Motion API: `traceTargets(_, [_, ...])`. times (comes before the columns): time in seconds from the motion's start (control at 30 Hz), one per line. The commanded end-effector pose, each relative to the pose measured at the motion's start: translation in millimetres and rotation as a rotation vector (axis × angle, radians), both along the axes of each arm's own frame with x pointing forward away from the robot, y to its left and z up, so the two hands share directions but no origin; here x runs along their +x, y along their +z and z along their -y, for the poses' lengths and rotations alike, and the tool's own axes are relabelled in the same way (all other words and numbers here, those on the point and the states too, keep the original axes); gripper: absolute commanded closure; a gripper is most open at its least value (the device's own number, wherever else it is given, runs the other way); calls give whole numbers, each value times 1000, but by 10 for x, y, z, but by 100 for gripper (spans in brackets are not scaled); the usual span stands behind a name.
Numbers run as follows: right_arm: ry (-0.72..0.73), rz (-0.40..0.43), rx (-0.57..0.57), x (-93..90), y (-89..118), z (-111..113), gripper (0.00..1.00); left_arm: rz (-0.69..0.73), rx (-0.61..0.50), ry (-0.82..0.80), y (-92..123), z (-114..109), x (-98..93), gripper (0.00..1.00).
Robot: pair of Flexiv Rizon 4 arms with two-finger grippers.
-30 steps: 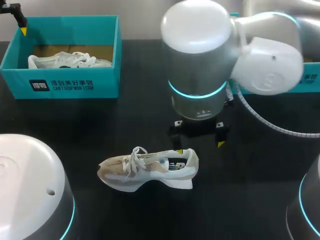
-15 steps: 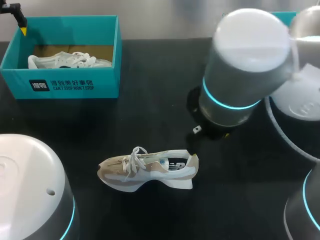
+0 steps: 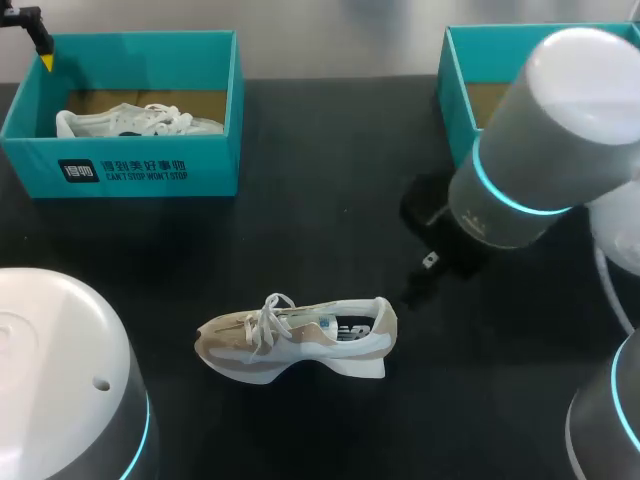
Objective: Take the shoe out of the shoebox, open the shoe tongue, remove and reinsert the insole, then place the shoe into the shoebox
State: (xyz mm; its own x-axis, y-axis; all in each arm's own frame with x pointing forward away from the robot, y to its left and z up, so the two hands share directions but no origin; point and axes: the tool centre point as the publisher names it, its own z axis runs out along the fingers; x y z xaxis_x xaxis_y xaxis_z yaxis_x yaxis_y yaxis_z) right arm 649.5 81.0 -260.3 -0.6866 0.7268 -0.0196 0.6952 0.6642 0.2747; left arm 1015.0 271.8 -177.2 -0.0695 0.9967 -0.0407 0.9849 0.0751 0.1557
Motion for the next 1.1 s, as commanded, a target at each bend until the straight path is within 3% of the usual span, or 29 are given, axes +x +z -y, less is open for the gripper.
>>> traceTargets(0.03, [289, 73, 716, -88, -112, 340, 0, 2, 2, 0, 3, 1, -15, 0])
traceTargets(0.13, [350, 119, 767, -72, -114, 382, 0, 2, 2, 0, 3, 1, -15, 0])
traceTargets(0.37, [540, 120, 812, -54, -184, 385, 0, 2, 2, 0, 3, 1, -15, 0])
traceTargets(0.97, [583, 133, 806, -88, -211, 357, 0, 2, 2, 0, 3, 1, -15, 0])
traceTargets(1.1, [664, 300, 863, -159, -395, 471, 0, 2, 2, 0, 3, 1, -15, 0])
